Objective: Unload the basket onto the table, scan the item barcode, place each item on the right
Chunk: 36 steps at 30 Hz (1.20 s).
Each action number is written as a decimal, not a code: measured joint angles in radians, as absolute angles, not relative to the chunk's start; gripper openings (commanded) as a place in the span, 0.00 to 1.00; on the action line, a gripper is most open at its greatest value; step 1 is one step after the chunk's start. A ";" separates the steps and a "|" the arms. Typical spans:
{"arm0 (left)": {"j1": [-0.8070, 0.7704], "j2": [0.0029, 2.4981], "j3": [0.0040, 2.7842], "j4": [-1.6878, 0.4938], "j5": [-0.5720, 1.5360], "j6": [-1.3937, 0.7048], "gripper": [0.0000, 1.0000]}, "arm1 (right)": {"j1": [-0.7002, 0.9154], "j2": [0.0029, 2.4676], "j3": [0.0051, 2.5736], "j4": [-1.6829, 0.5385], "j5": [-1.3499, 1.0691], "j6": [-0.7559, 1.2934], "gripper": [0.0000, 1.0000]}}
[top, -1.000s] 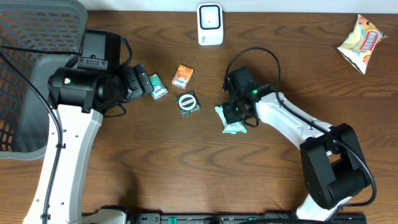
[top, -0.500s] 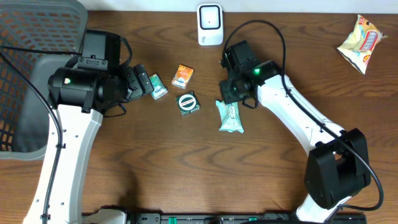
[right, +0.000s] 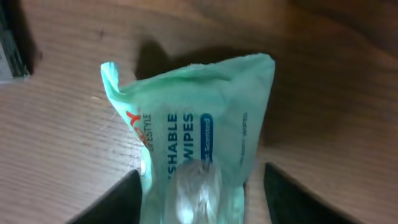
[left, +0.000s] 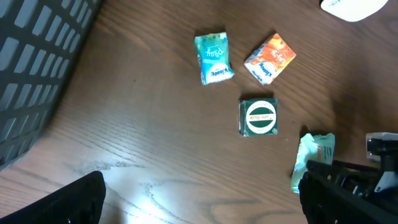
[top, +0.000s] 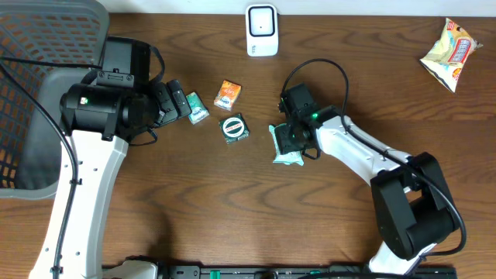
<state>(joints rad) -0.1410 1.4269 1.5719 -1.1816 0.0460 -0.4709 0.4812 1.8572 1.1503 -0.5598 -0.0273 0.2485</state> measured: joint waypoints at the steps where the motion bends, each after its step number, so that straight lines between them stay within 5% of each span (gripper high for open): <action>1: -0.141 1.427 1.572 -1.181 0.046 -0.471 0.98 | 0.482 1.858 1.147 -0.551 -0.028 0.248 0.42; 7: -0.141 1.427 1.572 -1.181 0.046 -0.471 0.98 | 0.484 1.858 1.142 -0.533 -0.028 0.252 0.48; 11: -0.141 1.427 1.572 -1.182 0.046 -0.471 0.98 | 0.485 1.885 1.141 -0.528 -0.030 0.257 0.19; 16: -0.141 1.427 1.572 -1.181 0.046 -0.471 0.98 | 0.488 1.897 1.152 -0.529 -0.034 0.255 0.01; 25: -0.141 1.427 1.572 -1.182 0.046 -0.471 0.98 | 0.469 1.935 1.434 -0.552 0.027 0.252 0.01; 31: -0.141 1.427 1.572 -1.182 0.046 -0.471 0.97 | 0.461 1.935 1.612 -0.270 0.136 0.252 0.01; 36: -0.141 1.427 1.572 -1.182 0.046 -0.471 0.98 | 0.458 2.044 1.825 -0.286 0.147 0.249 0.01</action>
<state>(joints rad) -0.1410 1.4269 1.5719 -1.1816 0.0460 -0.4709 0.4583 2.0438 1.8252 -0.2859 0.1471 0.2493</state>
